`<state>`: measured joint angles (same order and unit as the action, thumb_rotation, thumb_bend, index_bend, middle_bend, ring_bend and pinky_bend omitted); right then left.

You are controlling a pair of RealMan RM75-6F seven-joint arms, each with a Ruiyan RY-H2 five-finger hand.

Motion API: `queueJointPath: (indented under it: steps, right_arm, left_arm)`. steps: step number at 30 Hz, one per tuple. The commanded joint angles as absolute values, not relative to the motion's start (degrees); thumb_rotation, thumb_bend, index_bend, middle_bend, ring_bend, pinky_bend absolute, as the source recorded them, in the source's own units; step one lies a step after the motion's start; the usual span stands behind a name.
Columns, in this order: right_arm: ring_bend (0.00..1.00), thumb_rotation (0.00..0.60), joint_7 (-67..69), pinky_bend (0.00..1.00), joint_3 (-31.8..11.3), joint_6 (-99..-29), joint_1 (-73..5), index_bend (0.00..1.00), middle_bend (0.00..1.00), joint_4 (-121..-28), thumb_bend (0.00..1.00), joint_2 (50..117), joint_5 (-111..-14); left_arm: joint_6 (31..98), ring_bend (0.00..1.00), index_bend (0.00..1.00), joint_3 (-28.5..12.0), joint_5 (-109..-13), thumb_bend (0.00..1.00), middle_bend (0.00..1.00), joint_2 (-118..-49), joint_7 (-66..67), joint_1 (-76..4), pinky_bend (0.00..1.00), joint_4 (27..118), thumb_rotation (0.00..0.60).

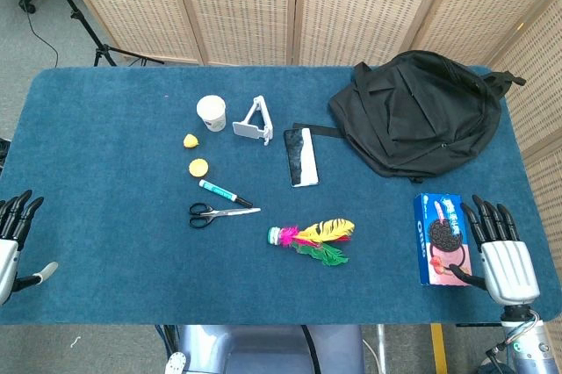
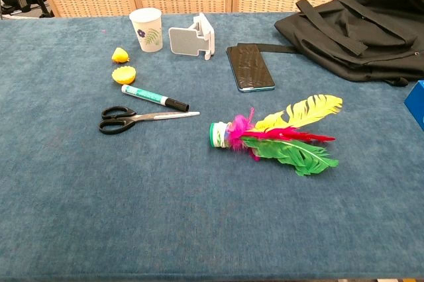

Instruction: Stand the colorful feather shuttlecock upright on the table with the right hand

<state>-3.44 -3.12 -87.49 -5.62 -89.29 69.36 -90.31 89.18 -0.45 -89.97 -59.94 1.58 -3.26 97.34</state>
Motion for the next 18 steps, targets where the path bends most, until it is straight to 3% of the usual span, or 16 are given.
queueJointPath:
  steps: [1, 10, 15, 18]
  right_arm:
    - [0.00, 0.600, -3.3, 0.00, -3.1, -87.6, -5.5, 0.00, 0.00, -89.3, 0.00, 69.3, -90.4]
    - [0.00, 0.600, 2.6, 0.00, -3.4, -83.3, -8.5, 0.01, 0.00, -90.8, 0.00, 68.4, -91.0]
    - [0.00, 0.600, 5.8, 0.00, -4.9, -77.7, -13.5, 0.11, 0.00, -92.2, 0.01, 67.5, -92.0]
    - [0.00, 0.600, 5.5, 0.00, -6.3, -72.8, -18.2, 0.16, 0.00, -93.6, 0.07, 67.8, -93.3]
  left_arm:
    - [89.2, 0.00, 0.00, -0.4, -90.0, 0.00, 0.00, -59.8, 1.6, -3.2, 0.00, 97.5, 0.600]
    - [89.1, 0.00, 0.00, -0.5, -90.2, 0.00, 0.00, -60.1, 2.1, -3.1, 0.00, 97.6, 0.600]
    - [89.0, 0.00, 0.00, -0.7, -89.8, 0.00, 0.00, -60.1, 2.3, -3.2, 0.00, 98.0, 0.600]
    - [89.2, 0.00, 0.00, -1.1, -89.2, 0.00, 0.00, -60.1, 2.3, -3.1, 0.00, 98.2, 0.600]
